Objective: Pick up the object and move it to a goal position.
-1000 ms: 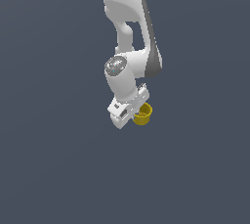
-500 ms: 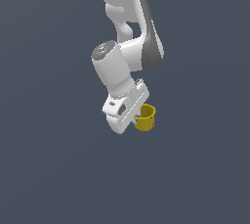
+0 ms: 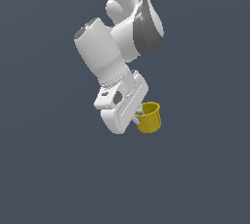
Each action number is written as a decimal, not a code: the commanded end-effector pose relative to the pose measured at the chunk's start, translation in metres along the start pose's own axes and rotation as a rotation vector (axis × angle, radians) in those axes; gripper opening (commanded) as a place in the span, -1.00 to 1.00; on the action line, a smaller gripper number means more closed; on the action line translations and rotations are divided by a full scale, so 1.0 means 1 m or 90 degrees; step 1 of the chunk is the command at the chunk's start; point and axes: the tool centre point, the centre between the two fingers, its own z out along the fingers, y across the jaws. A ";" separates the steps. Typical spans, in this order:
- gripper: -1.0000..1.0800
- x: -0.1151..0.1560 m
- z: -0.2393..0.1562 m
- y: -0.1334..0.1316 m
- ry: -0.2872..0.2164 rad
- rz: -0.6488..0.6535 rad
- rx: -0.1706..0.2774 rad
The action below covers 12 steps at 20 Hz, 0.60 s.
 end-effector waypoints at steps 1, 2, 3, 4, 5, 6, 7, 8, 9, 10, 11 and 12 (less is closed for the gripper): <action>-1.00 0.015 -0.016 0.009 0.030 -0.027 -0.011; -1.00 0.020 -0.022 0.012 0.042 -0.038 -0.015; -1.00 0.025 -0.028 0.014 0.053 -0.048 -0.019; -1.00 0.030 -0.034 0.017 0.065 -0.058 -0.022; -1.00 0.035 -0.040 0.020 0.077 -0.068 -0.026; -1.00 0.040 -0.046 0.022 0.088 -0.079 -0.030; -1.00 0.044 -0.053 0.024 0.100 -0.089 -0.033; -1.00 0.049 -0.059 0.026 0.112 -0.099 -0.037; -1.00 0.054 -0.066 0.029 0.123 -0.110 -0.041; -1.00 0.058 -0.073 0.031 0.135 -0.120 -0.044; -1.00 0.063 -0.080 0.032 0.147 -0.131 -0.048; -1.00 0.068 -0.087 0.034 0.159 -0.141 -0.051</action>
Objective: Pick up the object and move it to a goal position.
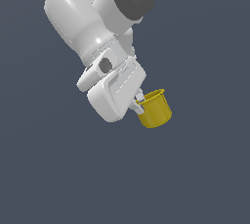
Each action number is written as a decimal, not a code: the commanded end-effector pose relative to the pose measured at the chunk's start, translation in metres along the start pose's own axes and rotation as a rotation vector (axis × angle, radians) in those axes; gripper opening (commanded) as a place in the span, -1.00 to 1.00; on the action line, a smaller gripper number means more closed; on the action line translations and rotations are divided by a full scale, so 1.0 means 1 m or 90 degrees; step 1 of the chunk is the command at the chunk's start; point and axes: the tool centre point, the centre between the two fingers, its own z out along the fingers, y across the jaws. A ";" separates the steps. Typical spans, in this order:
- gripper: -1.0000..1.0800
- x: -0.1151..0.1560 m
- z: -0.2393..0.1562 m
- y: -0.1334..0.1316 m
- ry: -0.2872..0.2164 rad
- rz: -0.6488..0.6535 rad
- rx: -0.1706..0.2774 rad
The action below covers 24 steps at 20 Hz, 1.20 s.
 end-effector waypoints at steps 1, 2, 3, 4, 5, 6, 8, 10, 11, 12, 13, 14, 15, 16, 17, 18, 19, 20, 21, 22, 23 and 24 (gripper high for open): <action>-1.00 0.015 -0.016 0.009 0.031 -0.028 -0.011; -1.00 0.021 -0.022 0.012 0.043 -0.039 -0.015; -1.00 0.026 -0.028 0.015 0.055 -0.050 -0.018; -1.00 0.031 -0.035 0.017 0.068 -0.061 -0.022; -1.00 0.037 -0.041 0.020 0.080 -0.072 -0.026; -1.00 0.042 -0.048 0.023 0.093 -0.083 -0.030; -1.00 0.052 -0.063 0.028 0.119 -0.106 -0.037; -1.00 0.062 -0.077 0.032 0.145 -0.128 -0.045; -1.00 0.067 -0.084 0.034 0.157 -0.138 -0.048; -1.00 0.071 -0.091 0.035 0.168 -0.148 -0.051; -1.00 0.075 -0.098 0.037 0.179 -0.158 -0.054; -1.00 0.078 -0.104 0.038 0.190 -0.167 -0.057; -1.00 0.081 -0.110 0.039 0.200 -0.175 -0.060; -1.00 0.084 -0.116 0.040 0.209 -0.183 -0.062; -1.00 0.087 -0.122 0.041 0.218 -0.191 -0.065; -1.00 0.090 -0.127 0.042 0.226 -0.198 -0.067; -1.00 0.092 -0.132 0.042 0.234 -0.204 -0.069; -1.00 0.094 -0.136 0.043 0.241 -0.210 -0.071; -1.00 0.095 -0.140 0.043 0.247 -0.215 -0.072; -1.00 0.097 -0.143 0.044 0.252 -0.219 -0.073; -1.00 0.098 -0.146 0.044 0.257 -0.223 -0.074; -1.00 0.099 -0.149 0.045 0.261 -0.226 -0.075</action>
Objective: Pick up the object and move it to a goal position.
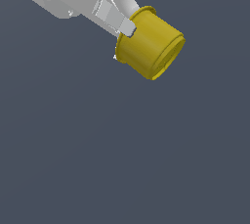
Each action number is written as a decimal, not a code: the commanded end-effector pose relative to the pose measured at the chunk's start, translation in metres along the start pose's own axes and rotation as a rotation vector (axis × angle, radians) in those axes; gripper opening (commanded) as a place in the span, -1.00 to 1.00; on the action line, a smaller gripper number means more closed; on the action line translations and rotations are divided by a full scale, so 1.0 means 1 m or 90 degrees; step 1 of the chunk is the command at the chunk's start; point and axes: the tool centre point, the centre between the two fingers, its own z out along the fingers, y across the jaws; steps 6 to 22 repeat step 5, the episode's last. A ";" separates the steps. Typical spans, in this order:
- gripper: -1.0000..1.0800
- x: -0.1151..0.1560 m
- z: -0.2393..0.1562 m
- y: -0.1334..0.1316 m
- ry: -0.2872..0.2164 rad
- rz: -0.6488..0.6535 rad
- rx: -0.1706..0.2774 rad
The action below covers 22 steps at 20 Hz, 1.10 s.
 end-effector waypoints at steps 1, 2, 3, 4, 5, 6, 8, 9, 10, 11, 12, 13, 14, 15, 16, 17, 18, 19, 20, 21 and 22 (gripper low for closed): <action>-1.00 0.006 -0.005 0.003 0.012 -0.010 -0.003; -1.00 0.007 -0.006 0.004 0.014 -0.012 -0.003; -1.00 0.007 -0.007 0.004 0.015 -0.013 -0.003; -1.00 0.008 -0.007 0.004 0.016 -0.013 -0.003; -1.00 0.007 -0.007 0.004 0.016 -0.013 -0.003; -1.00 0.007 -0.007 0.004 0.016 -0.013 -0.003; -1.00 0.007 -0.007 0.004 0.016 -0.013 -0.003; -1.00 0.007 -0.007 0.004 0.016 -0.013 -0.003; -1.00 0.007 -0.007 0.004 0.016 -0.013 -0.003; -1.00 0.007 -0.007 0.004 0.016 -0.013 -0.003; -1.00 0.007 -0.007 0.004 0.016 -0.013 -0.003; -1.00 0.007 -0.007 0.004 0.016 -0.013 -0.003; -1.00 0.007 -0.007 0.004 0.016 -0.013 -0.003; -1.00 0.007 -0.007 0.004 0.016 -0.013 -0.003; -1.00 0.007 -0.007 0.004 0.016 -0.013 -0.003; -1.00 0.007 -0.007 0.004 0.016 -0.013 -0.003; -1.00 0.007 -0.007 0.004 0.016 -0.013 -0.003; -1.00 0.007 -0.007 0.004 0.016 -0.013 -0.003; -1.00 0.007 -0.007 0.004 0.016 -0.013 -0.003; -1.00 0.007 -0.007 0.004 0.016 -0.013 -0.003; -1.00 0.007 -0.007 0.004 0.016 -0.013 -0.003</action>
